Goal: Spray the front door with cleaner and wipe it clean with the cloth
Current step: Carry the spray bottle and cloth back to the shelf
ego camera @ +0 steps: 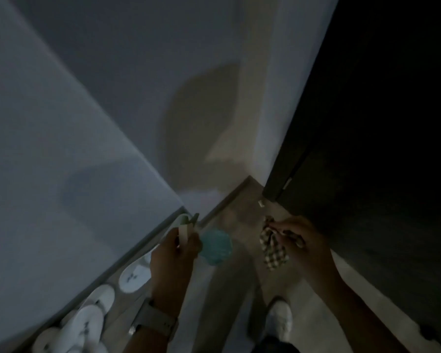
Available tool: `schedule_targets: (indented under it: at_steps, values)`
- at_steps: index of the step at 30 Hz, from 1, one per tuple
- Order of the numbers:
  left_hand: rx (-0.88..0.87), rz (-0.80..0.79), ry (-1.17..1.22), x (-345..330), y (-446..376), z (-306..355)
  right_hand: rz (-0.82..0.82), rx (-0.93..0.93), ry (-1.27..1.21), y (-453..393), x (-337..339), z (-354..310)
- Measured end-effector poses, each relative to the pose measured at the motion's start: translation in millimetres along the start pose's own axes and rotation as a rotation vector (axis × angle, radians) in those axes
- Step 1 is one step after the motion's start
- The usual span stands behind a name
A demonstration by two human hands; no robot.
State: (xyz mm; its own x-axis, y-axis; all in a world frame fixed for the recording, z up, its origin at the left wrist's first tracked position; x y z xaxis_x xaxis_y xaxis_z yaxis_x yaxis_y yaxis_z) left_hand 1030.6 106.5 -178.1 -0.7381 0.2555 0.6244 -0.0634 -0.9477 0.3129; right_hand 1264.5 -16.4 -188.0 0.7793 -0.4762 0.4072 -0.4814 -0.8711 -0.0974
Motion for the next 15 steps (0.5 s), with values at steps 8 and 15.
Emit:
schedule_targets:
  at_steps: [8,15]
  values:
    - [0.167,0.095,0.076,189.4,144.1,56.6,-0.192,-0.094,-0.121,45.4,3.9,-215.0]
    - [0.307,0.348,0.177,281.6,242.5,54.2,-0.435,0.109,-0.182,66.8,0.7,-330.5]
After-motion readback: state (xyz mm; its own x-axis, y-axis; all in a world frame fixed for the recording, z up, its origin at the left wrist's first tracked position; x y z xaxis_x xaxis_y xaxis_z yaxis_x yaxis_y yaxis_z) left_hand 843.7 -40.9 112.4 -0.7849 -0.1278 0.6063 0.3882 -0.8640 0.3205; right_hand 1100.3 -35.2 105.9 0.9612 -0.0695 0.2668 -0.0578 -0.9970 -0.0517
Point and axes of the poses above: each hand's wrist, its own y-axis away from the middle knuckle, its own x-axis out of the back of the hand, z = x × y, the point moved 4 cm from there along -y, towards the middle knuckle, and after that the axes turned 6 degrees about x, right-handed, at the moved point
